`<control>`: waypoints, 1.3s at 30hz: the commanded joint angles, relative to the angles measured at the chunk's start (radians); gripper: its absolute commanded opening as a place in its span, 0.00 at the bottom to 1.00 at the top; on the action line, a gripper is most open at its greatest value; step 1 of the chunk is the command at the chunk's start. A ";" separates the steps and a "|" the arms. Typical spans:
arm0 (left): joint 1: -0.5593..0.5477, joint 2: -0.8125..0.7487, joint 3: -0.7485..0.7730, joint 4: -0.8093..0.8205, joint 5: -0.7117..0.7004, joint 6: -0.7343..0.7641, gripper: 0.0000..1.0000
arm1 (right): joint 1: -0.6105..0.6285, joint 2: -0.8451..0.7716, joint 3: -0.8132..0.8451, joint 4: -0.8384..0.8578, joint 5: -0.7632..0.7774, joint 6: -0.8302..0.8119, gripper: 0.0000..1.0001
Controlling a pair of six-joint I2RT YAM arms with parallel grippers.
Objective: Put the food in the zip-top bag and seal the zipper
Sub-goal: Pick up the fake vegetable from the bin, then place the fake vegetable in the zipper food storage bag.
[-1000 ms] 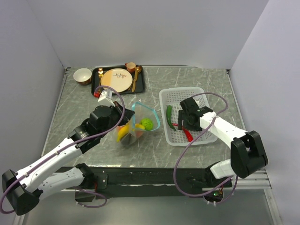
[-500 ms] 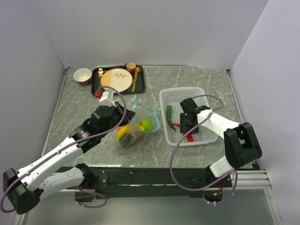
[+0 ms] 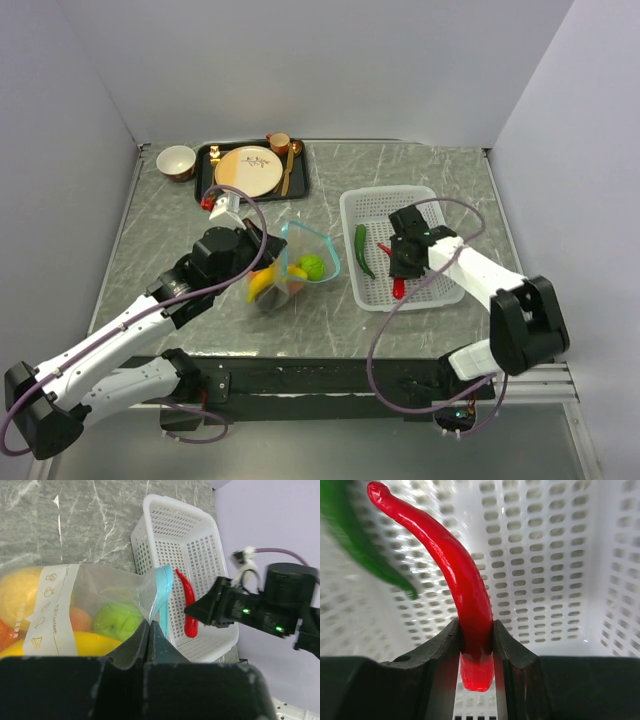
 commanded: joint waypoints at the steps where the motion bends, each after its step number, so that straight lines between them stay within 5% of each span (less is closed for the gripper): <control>1: -0.001 -0.020 0.000 0.037 -0.009 -0.010 0.01 | -0.003 -0.147 0.067 0.023 0.056 0.044 0.23; 12: -0.001 0.027 0.012 0.068 0.045 0.002 0.01 | 0.053 -0.296 0.112 0.126 -0.335 0.048 0.25; 19: -0.001 0.066 0.025 0.091 0.080 0.005 0.01 | 0.268 -0.144 0.242 0.020 -0.290 -0.014 0.26; 28: -0.001 0.075 0.042 0.073 0.079 0.011 0.01 | 0.393 0.003 0.343 -0.027 -0.250 -0.015 0.26; 39: 0.000 0.092 0.054 0.057 0.063 0.011 0.01 | 0.399 -0.221 0.241 0.009 0.036 0.163 0.24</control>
